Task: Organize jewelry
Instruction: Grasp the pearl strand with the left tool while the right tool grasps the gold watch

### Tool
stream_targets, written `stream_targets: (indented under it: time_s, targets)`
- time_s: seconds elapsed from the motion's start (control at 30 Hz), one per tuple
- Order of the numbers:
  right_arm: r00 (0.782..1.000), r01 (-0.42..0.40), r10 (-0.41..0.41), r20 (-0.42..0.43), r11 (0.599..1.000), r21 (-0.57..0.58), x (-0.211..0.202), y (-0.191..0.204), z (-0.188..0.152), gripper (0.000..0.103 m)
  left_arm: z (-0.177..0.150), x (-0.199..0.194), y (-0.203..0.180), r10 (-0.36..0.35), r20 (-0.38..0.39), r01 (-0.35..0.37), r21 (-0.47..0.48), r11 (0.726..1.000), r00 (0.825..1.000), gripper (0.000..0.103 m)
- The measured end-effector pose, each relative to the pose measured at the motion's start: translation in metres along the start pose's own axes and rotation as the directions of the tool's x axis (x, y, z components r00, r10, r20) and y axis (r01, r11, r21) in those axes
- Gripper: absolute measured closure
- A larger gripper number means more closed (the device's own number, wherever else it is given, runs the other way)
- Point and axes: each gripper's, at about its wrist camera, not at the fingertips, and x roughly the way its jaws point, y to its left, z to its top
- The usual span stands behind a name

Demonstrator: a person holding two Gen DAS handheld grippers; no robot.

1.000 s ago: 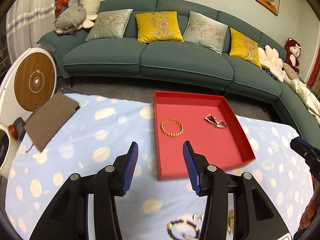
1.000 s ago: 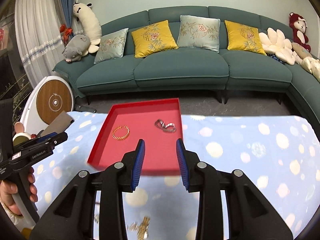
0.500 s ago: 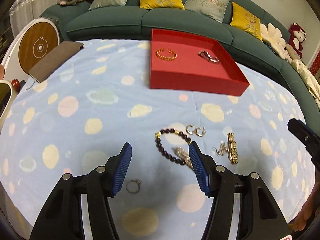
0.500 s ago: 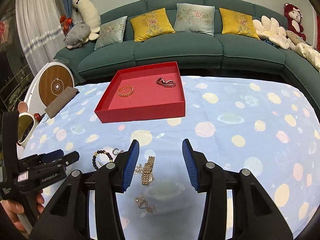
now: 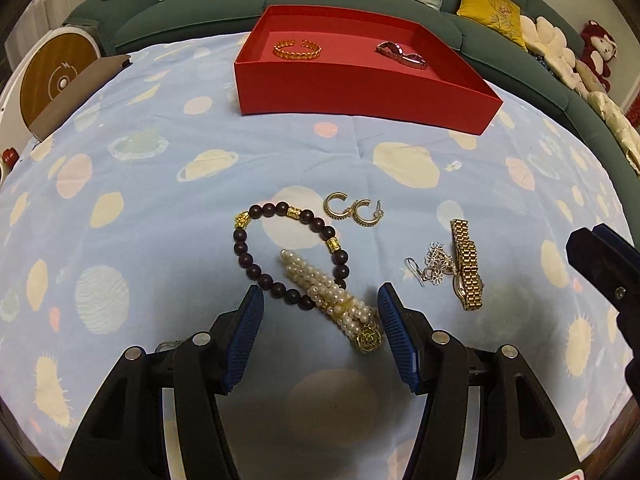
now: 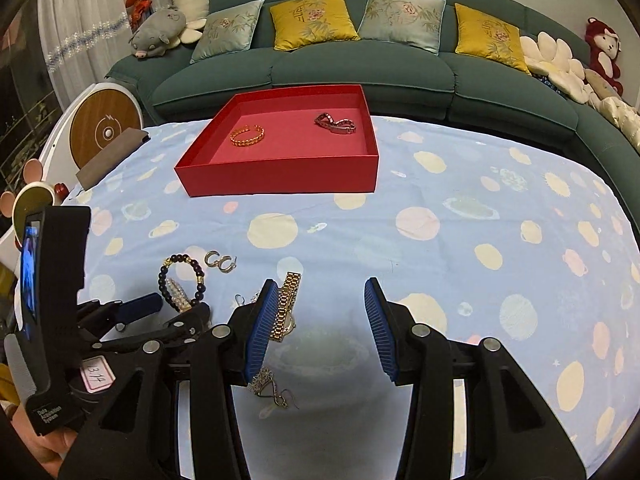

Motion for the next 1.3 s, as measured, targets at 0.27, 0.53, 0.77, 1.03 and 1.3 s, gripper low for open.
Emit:
stream_targets:
  time_s: [0.27,0.53,0.77,1.03,1.3]
  targets:
    - [0.999,-0.017,0.017,-0.033,1.000,-0.005,0.007,0.002,-0.005,0.060,-0.011,-0.006,0.007,0.030,0.029,-0.032,0.068,0.997,0.999,0.057]
    - [0.992,-0.041,0.042,-0.116,0.999,0.011,0.032,0.007,-0.020,0.060,-0.017,-0.013,0.021,0.004,0.028,-0.007,0.107,0.994,1.000,0.087]
    - [0.988,-0.042,0.038,-0.148,0.999,-0.025,0.050,0.021,-0.026,0.060,-0.019,-0.025,0.037,-0.032,0.039,0.029,0.082,0.996,0.999,0.087]
    - [0.988,-0.028,0.019,-0.155,0.998,-0.058,0.064,0.027,-0.027,0.064,-0.018,-0.036,0.048,-0.060,0.052,0.056,0.067,0.996,0.997,0.087]
    - [0.989,-0.027,0.017,-0.149,0.997,-0.068,0.063,0.028,-0.027,0.080,-0.018,-0.039,0.059,-0.061,0.055,0.059,0.045,0.997,0.997,0.087]
